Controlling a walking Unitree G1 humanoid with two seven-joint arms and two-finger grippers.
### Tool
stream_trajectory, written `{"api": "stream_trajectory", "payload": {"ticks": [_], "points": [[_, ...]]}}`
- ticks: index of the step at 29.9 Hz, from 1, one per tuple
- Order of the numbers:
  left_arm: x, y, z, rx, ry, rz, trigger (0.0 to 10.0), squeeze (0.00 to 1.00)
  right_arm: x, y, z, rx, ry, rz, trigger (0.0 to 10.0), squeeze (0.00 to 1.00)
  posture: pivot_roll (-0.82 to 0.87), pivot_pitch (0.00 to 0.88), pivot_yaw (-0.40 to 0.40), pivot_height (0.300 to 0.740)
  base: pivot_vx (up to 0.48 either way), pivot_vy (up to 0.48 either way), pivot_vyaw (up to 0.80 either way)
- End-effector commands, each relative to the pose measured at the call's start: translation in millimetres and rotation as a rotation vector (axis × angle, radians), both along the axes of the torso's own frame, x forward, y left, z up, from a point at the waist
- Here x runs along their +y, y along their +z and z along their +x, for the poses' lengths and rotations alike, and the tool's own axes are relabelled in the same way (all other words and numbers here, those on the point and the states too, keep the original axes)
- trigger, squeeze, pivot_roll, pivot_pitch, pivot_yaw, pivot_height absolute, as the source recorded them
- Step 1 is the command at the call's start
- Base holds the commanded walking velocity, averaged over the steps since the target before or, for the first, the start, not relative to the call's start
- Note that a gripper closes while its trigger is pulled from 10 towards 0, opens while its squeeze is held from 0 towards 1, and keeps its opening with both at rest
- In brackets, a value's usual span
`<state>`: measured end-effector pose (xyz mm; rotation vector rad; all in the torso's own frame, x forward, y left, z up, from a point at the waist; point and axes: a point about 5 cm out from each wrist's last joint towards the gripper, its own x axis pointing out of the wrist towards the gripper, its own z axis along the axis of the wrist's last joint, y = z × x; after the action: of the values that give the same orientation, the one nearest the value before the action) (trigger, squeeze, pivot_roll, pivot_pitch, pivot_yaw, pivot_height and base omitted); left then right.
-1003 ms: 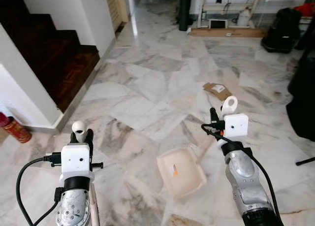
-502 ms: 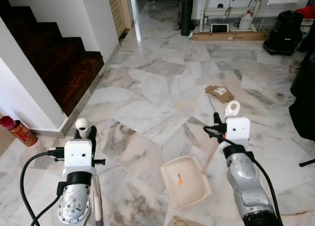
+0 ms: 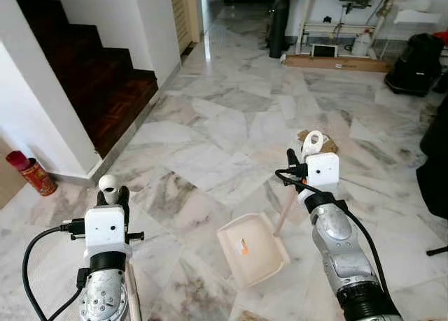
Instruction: Sweep floor
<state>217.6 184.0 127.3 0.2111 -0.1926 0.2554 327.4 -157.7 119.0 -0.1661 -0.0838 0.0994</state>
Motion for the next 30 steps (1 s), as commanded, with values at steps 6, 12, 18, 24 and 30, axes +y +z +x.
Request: {"api": "stream_trajectory", "payload": {"ticks": [6, 12, 18, 24, 30], "points": [[-4.1, 8.3, 5.8, -0.052, -0.003, 0.023, 10.0, 0.00, 0.0, 20.9, 10.8, -0.076, -0.003, 0.013, 10.0, 0.00, -0.19, 0.000, 0.013, 0.740, 0.188, 0.000, -0.13], [-5.4, 6.2, 5.0, -0.049, -0.005, 0.015, 10.0, 0.00, 3.9, 20.9, 9.8, -0.083, 0.018, 0.011, 10.0, 0.00, -0.19, 0.000, 0.012, 0.740, 0.307, 0.000, -0.54], [-5.5, 6.4, 5.3, -0.049, -0.006, 0.013, 10.0, 0.00, 5.2, 21.4, 10.6, -0.088, 0.027, 0.005, 10.0, 0.00, -0.19, 0.000, 0.012, 0.740, 0.311, 0.000, 0.00], [-4.9, 6.7, 4.9, -0.048, -0.006, 0.014, 10.0, 0.00, 6.5, 22.1, 10.5, -0.093, 0.029, 0.007, 10.0, 0.00, -0.19, 0.000, 0.016, 0.740, 0.316, 0.000, 0.00], [-4.3, 6.7, 4.4, -0.047, -0.004, 0.014, 10.0, 0.00, 6.7, 21.5, 9.7, -0.091, 0.028, 0.007, 10.0, 0.00, -0.19, 0.000, 0.017, 0.740, 0.318, 0.000, 0.00]]}}
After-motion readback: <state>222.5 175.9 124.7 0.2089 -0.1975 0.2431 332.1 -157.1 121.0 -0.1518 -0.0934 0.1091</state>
